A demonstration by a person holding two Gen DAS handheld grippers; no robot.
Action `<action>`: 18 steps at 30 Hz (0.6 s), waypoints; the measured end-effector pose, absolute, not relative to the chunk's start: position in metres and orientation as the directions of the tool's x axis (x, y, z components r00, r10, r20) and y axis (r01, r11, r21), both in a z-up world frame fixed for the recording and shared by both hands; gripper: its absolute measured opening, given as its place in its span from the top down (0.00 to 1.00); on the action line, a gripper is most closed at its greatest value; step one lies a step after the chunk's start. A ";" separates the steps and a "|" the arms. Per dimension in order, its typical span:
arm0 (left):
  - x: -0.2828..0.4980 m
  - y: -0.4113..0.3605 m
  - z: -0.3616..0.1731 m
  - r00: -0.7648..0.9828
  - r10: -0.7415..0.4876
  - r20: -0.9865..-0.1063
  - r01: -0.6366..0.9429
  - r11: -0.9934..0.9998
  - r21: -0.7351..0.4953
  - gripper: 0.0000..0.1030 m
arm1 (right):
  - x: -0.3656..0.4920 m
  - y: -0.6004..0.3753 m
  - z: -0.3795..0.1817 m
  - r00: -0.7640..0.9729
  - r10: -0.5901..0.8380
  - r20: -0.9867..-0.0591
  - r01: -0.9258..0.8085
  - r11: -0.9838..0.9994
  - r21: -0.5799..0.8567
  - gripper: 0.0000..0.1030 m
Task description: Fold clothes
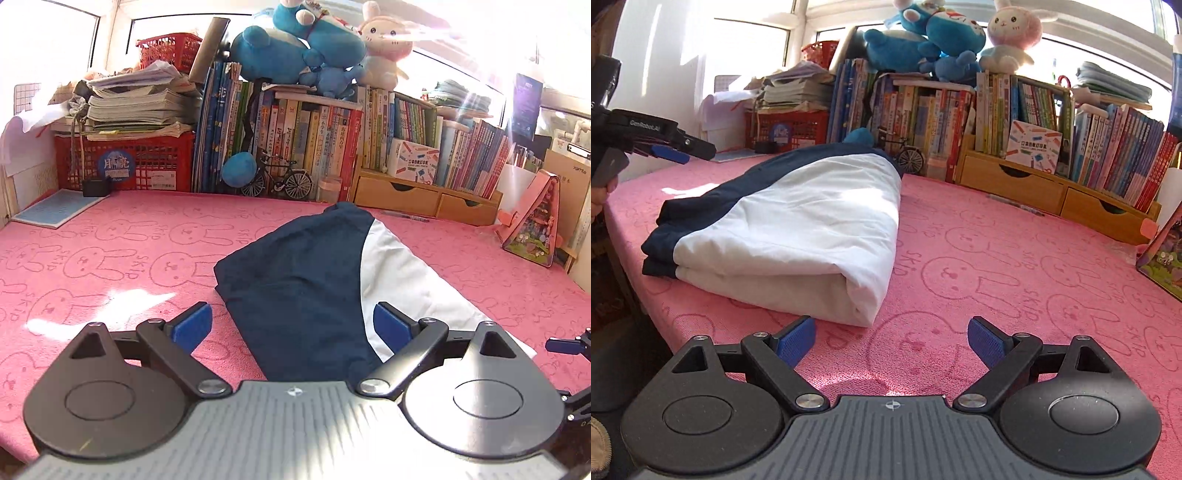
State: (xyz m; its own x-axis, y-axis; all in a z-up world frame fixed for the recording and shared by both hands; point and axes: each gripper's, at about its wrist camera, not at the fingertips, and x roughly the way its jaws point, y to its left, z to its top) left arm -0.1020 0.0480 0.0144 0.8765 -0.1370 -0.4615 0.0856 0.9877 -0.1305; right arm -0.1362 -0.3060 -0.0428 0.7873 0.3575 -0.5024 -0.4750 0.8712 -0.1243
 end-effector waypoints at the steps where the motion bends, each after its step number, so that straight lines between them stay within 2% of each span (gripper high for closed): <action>1: -0.114 0.047 0.015 0.883 -0.133 -0.450 0.087 0.989 -0.121 0.01 | -0.136 -0.303 -0.045 0.790 0.351 -0.502 -0.476 0.868 -0.142 0.13; 3: -0.138 0.044 0.016 0.896 -0.125 -0.427 0.089 0.991 -0.101 0.00 | -0.132 -0.294 -0.047 0.795 0.351 -0.496 -0.480 0.862 -0.160 0.13; 9: -0.159 0.048 0.005 0.847 -0.171 -0.504 0.057 0.971 -0.234 0.00 | -0.115 -0.272 -0.048 0.804 0.364 -0.471 -0.491 0.853 -0.179 0.13; 14: -0.169 0.000 -0.005 0.854 -0.153 -0.498 0.201 0.979 0.044 0.00 | -0.105 -0.265 -0.045 0.809 0.376 -0.453 -0.488 0.858 -0.160 0.13; 18: -0.177 -0.038 -0.015 0.865 -0.137 -0.483 0.300 0.913 0.278 0.00 | -0.100 -0.262 -0.048 0.803 0.382 -0.458 -0.494 0.856 -0.154 0.13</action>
